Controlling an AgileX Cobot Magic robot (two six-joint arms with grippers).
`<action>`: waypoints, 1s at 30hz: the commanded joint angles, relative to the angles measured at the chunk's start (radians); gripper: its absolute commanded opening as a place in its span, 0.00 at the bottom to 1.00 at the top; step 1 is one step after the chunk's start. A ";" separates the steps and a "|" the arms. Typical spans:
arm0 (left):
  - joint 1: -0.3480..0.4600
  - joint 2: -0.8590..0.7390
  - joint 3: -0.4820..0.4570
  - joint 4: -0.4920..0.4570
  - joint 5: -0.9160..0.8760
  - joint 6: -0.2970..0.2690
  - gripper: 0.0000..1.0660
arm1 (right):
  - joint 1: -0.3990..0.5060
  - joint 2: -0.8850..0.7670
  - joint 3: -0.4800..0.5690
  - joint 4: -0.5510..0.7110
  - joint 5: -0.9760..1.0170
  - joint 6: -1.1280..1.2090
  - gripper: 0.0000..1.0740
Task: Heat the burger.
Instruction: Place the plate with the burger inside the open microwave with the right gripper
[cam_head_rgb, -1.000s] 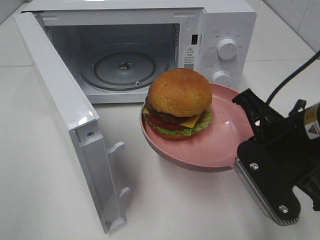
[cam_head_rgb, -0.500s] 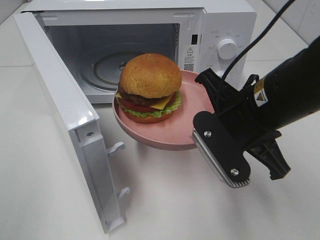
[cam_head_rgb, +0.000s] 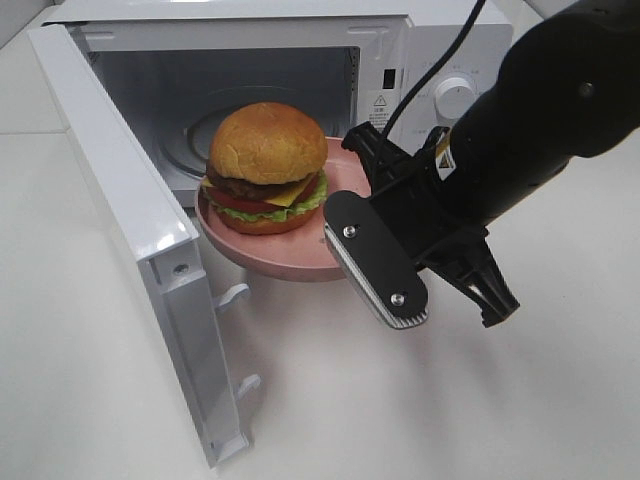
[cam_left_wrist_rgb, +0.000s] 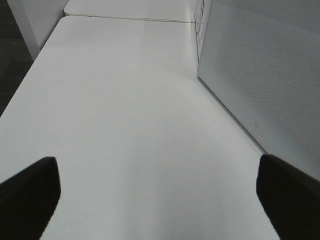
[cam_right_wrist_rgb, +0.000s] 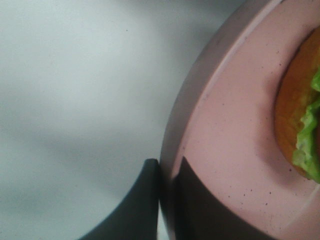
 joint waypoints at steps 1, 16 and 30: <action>-0.001 -0.004 -0.002 0.002 0.002 0.006 0.94 | 0.003 0.020 -0.055 0.010 -0.039 -0.005 0.00; -0.001 -0.004 -0.002 0.002 0.002 0.006 0.94 | 0.003 0.137 -0.207 0.013 0.007 -0.004 0.00; -0.001 -0.004 -0.002 0.002 0.002 0.006 0.94 | 0.014 0.222 -0.304 0.039 -0.001 -0.008 0.00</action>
